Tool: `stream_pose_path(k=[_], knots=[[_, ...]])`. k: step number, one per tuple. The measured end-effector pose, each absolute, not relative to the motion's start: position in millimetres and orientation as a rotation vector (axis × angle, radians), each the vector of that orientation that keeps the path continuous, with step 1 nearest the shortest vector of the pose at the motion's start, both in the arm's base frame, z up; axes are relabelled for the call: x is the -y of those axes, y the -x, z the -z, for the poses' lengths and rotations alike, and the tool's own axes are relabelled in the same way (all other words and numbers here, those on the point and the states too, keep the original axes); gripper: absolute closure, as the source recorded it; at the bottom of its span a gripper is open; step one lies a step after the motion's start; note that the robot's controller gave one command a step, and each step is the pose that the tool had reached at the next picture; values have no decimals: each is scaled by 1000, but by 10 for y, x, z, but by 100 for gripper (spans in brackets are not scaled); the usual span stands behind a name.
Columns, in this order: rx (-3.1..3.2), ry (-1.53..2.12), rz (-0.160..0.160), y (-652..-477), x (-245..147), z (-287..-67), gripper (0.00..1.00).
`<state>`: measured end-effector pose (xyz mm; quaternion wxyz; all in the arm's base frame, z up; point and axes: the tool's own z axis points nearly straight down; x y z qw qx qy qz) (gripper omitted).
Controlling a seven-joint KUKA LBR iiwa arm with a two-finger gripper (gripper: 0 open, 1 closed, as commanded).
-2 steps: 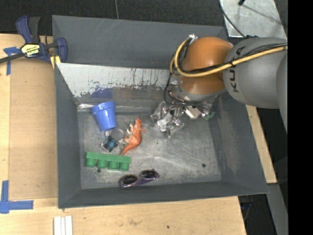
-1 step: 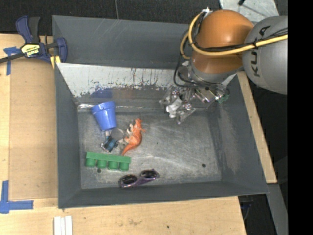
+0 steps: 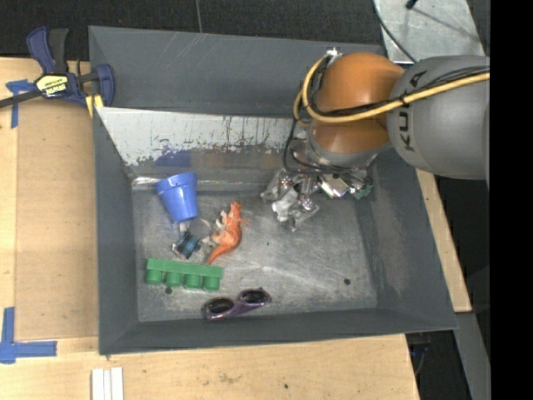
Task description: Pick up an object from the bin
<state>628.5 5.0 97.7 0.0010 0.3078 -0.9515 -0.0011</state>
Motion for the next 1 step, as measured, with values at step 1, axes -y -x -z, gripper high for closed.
stream_pose_path(k=[1], knots=[[3002,-963,-5,-6351,-52,-1901,100]])
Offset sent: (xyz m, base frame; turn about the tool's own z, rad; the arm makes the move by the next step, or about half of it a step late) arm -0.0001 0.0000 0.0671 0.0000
